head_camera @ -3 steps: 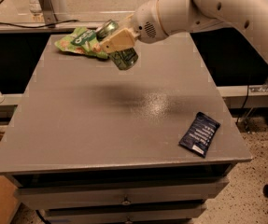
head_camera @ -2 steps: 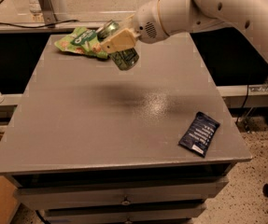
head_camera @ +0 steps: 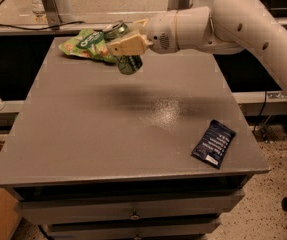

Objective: Place green can upright

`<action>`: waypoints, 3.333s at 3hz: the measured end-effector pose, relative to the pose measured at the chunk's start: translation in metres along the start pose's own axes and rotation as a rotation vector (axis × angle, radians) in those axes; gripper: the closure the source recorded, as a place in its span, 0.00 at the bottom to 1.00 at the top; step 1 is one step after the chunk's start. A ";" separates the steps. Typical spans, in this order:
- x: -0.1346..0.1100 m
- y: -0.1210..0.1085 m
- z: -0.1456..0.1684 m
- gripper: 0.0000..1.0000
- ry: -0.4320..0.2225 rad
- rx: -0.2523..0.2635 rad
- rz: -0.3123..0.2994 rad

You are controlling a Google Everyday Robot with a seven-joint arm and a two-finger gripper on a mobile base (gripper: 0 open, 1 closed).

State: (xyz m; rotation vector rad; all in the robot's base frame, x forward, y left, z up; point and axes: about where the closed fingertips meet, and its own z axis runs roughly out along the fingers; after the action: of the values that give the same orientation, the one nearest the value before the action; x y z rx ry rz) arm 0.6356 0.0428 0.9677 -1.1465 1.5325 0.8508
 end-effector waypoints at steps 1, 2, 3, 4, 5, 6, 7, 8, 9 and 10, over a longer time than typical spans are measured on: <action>0.005 -0.006 0.005 1.00 -0.113 -0.054 -0.003; 0.017 -0.004 0.016 1.00 -0.182 -0.114 0.008; 0.032 0.005 0.034 1.00 -0.192 -0.177 0.010; 0.043 0.011 0.050 1.00 -0.195 -0.211 0.007; 0.054 0.018 0.059 1.00 -0.174 -0.232 -0.011; 0.063 0.024 0.062 1.00 -0.152 -0.242 -0.030; 0.069 0.028 0.062 0.82 -0.128 -0.235 -0.036; 0.068 0.028 0.062 0.59 -0.127 -0.234 -0.036; 0.068 0.028 0.062 0.36 -0.127 -0.234 -0.036; 0.064 0.038 0.056 0.13 -0.097 -0.189 -0.035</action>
Offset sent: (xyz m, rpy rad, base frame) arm 0.0104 0.0105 -0.0370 0.2675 -0.0146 0.1713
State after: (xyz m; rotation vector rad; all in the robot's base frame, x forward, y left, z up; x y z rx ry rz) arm 0.6134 0.0896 0.8906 -1.2454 1.3708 1.0300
